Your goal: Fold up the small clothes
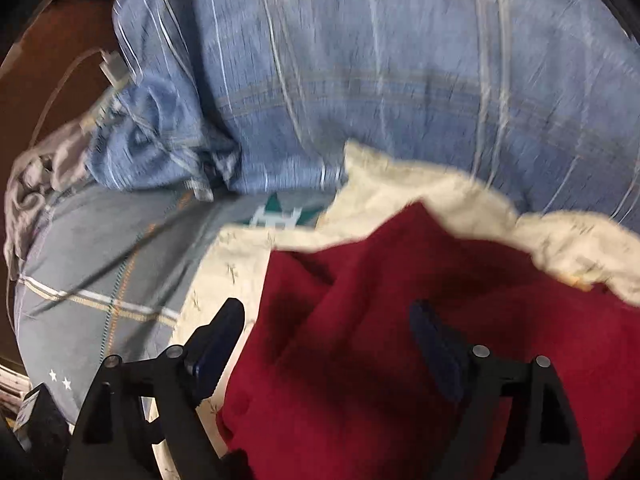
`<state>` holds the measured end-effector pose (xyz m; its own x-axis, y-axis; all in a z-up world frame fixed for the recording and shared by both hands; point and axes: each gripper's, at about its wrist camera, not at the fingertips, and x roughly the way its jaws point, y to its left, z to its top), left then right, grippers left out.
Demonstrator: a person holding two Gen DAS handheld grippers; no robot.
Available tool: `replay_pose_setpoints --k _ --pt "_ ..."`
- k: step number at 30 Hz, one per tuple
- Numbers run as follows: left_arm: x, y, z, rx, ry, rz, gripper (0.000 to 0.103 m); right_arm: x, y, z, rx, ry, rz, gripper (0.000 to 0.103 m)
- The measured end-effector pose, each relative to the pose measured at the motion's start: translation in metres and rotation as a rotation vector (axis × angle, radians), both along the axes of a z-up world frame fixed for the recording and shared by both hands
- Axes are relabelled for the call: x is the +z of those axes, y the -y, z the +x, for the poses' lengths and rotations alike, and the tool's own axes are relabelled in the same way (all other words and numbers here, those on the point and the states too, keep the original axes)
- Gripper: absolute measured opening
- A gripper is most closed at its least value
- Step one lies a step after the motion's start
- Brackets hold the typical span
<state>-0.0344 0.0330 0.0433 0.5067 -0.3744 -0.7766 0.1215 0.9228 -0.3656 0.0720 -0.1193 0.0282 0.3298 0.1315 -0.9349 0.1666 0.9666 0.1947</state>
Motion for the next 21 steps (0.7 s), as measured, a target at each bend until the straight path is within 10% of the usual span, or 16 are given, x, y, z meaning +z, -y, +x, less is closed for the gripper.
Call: replay_pose_setpoints --k 5,8,13,21 --pt "-0.001 0.002 0.001 0.001 0.0 0.012 0.079 -0.028 -0.041 0.013 0.127 -0.04 -0.192 0.09" --pt "-0.002 0.003 0.002 0.005 -0.002 0.012 0.08 -0.033 -0.039 0.01 0.133 -0.009 -0.281 0.061" --pt "-0.002 0.006 0.004 0.008 -0.004 0.011 0.083 -0.008 -0.014 -0.011 0.131 0.089 -0.167 0.023" --pt "-0.002 0.022 0.005 -0.032 0.014 -0.014 0.083 0.024 0.013 -0.024 0.07 0.13 -0.013 0.017"
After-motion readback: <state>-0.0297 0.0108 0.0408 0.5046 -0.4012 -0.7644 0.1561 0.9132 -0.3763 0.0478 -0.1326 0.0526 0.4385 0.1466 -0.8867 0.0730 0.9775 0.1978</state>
